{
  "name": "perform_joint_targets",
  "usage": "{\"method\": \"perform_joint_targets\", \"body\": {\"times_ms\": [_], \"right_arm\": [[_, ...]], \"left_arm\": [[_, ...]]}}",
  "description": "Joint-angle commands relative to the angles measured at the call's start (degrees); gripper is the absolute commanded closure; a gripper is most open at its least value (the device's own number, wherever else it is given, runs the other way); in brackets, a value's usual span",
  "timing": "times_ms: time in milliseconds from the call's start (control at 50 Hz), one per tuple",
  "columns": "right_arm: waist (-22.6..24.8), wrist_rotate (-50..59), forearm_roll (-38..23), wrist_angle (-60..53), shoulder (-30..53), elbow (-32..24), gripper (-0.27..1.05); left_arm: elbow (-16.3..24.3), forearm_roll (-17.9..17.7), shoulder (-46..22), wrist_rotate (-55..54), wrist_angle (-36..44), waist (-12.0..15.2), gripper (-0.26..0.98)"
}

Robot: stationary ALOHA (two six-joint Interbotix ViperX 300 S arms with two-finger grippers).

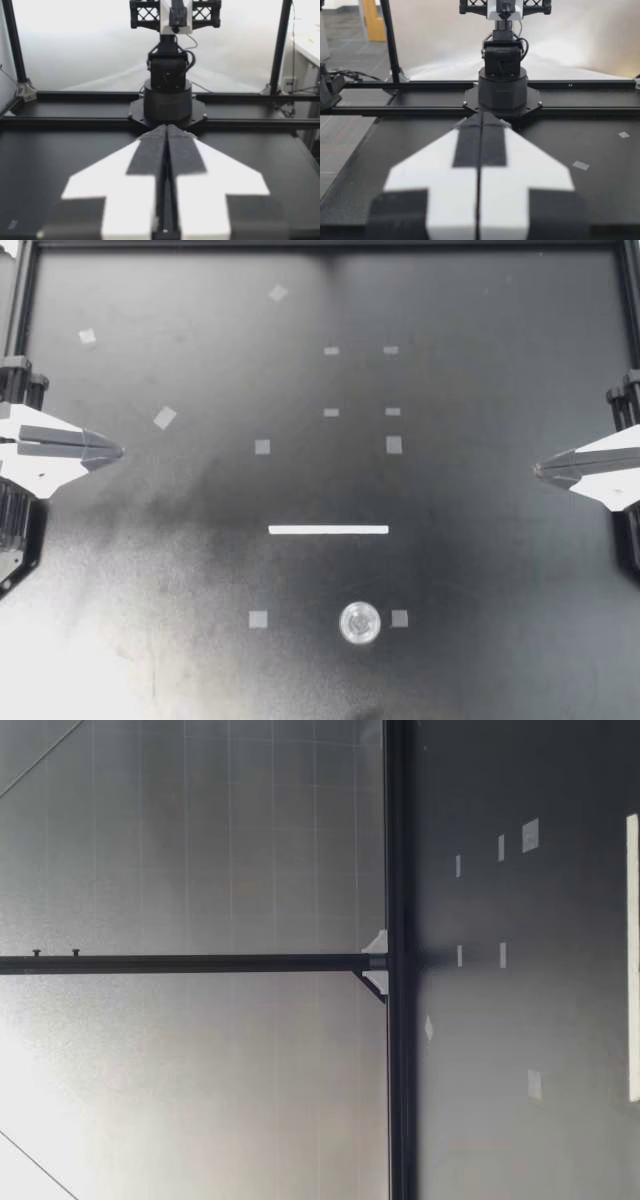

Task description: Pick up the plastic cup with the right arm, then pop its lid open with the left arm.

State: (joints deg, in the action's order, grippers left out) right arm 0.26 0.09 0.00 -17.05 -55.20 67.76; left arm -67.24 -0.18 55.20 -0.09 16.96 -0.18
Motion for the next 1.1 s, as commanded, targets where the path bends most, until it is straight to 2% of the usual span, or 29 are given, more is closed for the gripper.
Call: {"method": "perform_joint_targets", "body": {"times_ms": [0, 100, 220, 280, 400, 600, 700, 820, 920, 1000, 1080], "right_arm": [[0.2, -0.4, 0.1, -0.2, 0.4, 0.6, 0.82], [0.1, -0.9, 0.0, -0.5, -0.2, 3.5, 0.90], [1.1, 1.3, 0.1, -0.8, 0.8, 5.0, 0.90], [3.7, 3.3, -0.1, -0.9, 3.1, 4.8, 0.89], [7.7, 5.7, 0.0, -1.3, 10.5, 4.9, 0.89], [10.2, 14.6, 0.4, -12.4, 26.0, 5.4, 0.85], [11.6, 17.8, -0.2, -18.7, 34.3, 4.9, 0.74], [13.9, 20.0, -0.1, -25.3, 44.6, 3.2, 0.49], [14.6, 22.7, 0.0, -28.2, 52.9, 0.4, 0.26], [14.6, 24.6, 0.0, -28.7, 57.7, -1.8, 0.15], [14.7, 25.5, -0.1, -28.7, 62.5, -4.7, 0.13]], "left_arm": [[-3.5, -0.1, -1.1, -0.7, -0.1, -0.8, 0.66], [-5.6, -2.1, -2.1, -2.1, 0.0, -0.8, 0.72], [-4.1, -3.2, -6.5, -4.8, -0.4, -1.2, 0.72], [-1.8, -3.2, -11.1, -5.3, -1.0, -2.1, 0.72], [3.8, -3.2, -22.9, -4.8, -1.1, -5.5, 0.72], [11.7, -3.2, -41.6, -4.6, 4.4, -8.4, 0.72], [15.5, -3.1, -49.1, -4.1, 7.1, -9.1, 0.72], [20.4, -2.9, -57.0, -3.3, 9.9, -10.8, 0.72], [23.8, -2.7, -60.4, -2.7, 9.8, -13.1, 0.72], [25.8, -2.7, -62.1, -2.7, 9.1, -14.5, 0.72], [27.0, -2.7, -63.4, -3.3, 7.6, -15.5, 0.72]]}}
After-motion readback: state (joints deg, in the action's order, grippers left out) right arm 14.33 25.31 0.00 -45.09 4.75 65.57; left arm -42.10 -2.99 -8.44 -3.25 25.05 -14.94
